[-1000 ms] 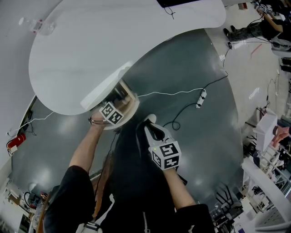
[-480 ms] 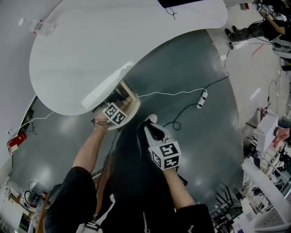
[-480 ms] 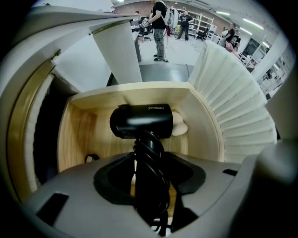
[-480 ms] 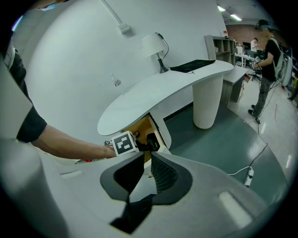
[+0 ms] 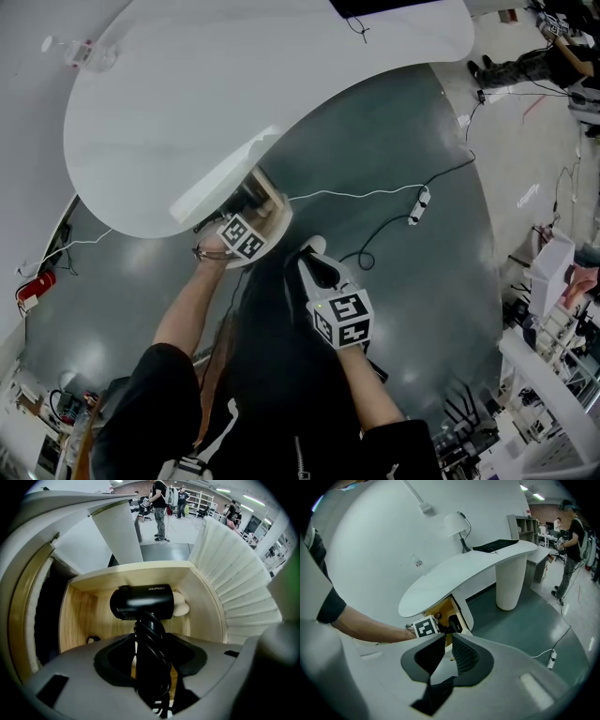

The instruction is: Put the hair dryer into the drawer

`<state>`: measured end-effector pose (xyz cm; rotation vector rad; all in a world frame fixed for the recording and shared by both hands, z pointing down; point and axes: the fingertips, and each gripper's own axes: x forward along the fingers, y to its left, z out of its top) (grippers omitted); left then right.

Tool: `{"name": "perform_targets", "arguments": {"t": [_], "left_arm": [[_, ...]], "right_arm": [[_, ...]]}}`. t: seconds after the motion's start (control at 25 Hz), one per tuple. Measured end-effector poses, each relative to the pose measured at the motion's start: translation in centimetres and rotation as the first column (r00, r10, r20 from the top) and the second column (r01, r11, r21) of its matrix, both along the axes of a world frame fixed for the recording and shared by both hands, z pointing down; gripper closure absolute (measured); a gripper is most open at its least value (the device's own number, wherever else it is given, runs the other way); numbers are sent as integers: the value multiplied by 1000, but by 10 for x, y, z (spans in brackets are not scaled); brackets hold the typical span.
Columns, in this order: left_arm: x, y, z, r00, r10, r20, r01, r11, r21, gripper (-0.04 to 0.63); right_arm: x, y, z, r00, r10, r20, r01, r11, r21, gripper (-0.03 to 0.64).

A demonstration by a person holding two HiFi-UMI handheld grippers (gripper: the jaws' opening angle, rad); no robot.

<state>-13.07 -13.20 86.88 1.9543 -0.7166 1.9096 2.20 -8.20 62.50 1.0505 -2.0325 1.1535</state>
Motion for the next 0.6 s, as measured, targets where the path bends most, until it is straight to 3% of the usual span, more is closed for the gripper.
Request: {"name": "perform_targets", "arguments": {"t": [0.36,0.6], "left_arm": [[1,1,0,1000,-7,-13,7,1000,-13,391],[1,-1,-11,999,-11,-35,13,999,33,388]], "right_arm": [[-4,-2,-5,1000,-8,-4,8,1000,11,581],[-6,-3,-9,1000,-9,-6,9,1000,20,581]]}}
